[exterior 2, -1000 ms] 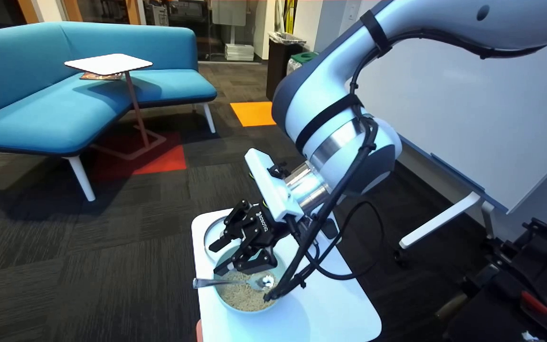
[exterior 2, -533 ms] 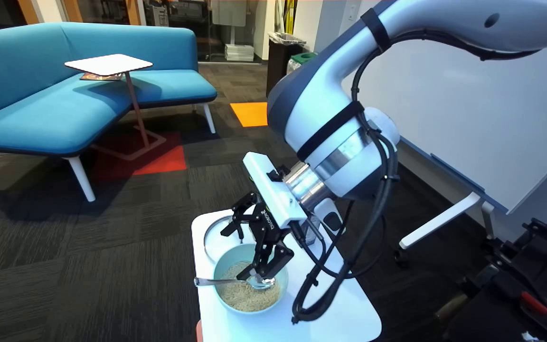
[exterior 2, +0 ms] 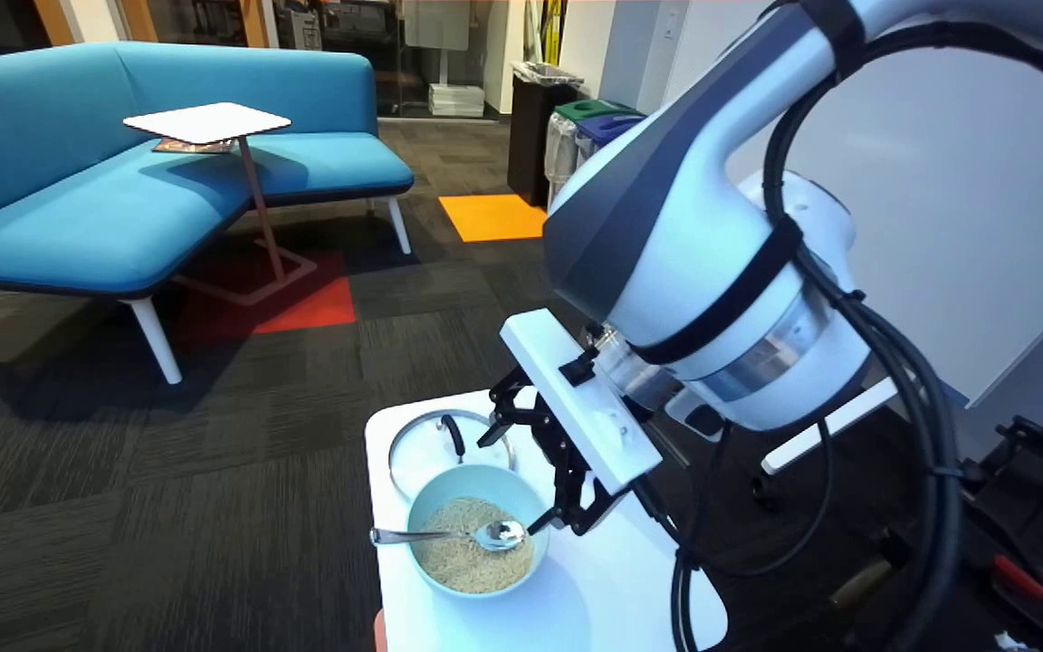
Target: Use the spoon to stir the contents in the blue bowl
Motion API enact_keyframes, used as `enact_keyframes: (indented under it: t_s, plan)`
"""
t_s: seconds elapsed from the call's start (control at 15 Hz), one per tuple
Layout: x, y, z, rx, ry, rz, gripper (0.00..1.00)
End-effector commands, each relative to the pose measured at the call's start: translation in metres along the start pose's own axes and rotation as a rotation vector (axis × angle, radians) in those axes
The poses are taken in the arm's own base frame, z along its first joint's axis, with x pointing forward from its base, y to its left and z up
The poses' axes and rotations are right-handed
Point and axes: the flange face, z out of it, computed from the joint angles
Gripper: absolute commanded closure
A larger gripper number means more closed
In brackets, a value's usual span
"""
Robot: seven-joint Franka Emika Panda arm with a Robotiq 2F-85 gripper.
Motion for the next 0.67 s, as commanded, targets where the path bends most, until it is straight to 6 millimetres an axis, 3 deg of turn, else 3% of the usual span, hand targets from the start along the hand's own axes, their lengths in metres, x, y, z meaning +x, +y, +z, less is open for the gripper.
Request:
enact_keyframes:
  t_s: [0.0, 0.33, 0.4, 0.6]
  plan:
    - [0.003, 0.015, -0.037, 0.010, 0.058, -0.024, 0.00]
    - [0.014, 0.029, -0.051, -0.014, 0.082, -0.047, 0.00]
    - [0.013, 0.022, -0.035, -0.010, 0.072, -0.050, 0.00]
    - [0.017, 0.028, -0.039, -0.020, 0.083, -0.054, 0.00]
